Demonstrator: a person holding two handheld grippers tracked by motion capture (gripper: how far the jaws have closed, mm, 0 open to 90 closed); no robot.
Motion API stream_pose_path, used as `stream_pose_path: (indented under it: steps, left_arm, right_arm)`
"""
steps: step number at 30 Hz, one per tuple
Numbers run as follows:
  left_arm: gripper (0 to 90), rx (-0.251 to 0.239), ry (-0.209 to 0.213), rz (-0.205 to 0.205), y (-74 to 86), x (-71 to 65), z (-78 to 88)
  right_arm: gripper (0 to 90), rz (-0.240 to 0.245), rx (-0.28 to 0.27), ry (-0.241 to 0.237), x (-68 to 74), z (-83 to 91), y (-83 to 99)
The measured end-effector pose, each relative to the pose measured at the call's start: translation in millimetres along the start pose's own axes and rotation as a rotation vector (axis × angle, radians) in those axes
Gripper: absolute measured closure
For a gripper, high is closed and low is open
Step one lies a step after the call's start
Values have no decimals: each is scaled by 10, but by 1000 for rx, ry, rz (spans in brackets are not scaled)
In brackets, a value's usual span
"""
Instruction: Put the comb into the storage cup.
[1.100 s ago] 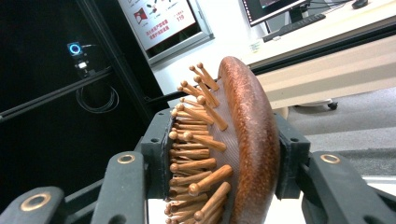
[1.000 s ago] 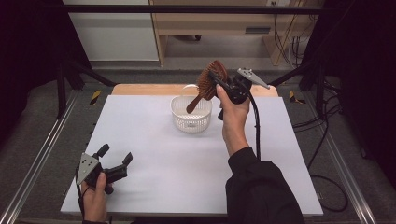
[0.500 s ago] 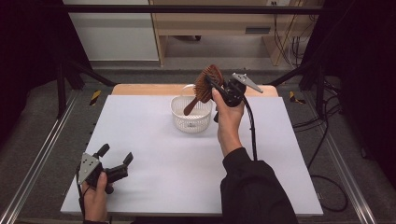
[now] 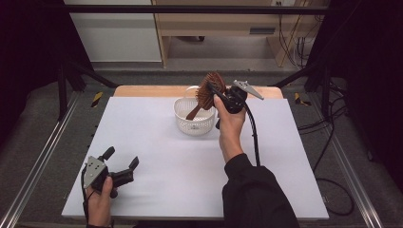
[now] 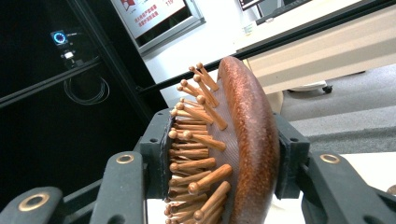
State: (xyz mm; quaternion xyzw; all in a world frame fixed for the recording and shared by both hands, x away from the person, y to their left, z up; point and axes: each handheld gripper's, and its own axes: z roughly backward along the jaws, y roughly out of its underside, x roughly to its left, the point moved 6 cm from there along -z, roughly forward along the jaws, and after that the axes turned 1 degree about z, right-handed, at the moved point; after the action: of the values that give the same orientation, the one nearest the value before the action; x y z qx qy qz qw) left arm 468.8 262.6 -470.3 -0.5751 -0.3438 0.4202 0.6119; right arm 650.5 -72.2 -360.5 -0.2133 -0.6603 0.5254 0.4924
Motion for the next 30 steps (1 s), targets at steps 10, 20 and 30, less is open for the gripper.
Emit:
stream_pose_path:
  steps: [10,20,30]
  left_arm:
    - [15,-1,-3,8,1,15,8]
    - [15,1,-1,4,5,14,6]
    - [14,0,-1,6,3,21,9]
  right_arm:
    - [505,-17,10,1,10,-88,145]
    - [505,-41,9,4,-21,-128,214]
    - [505,-50,11,1,6,-164,267]
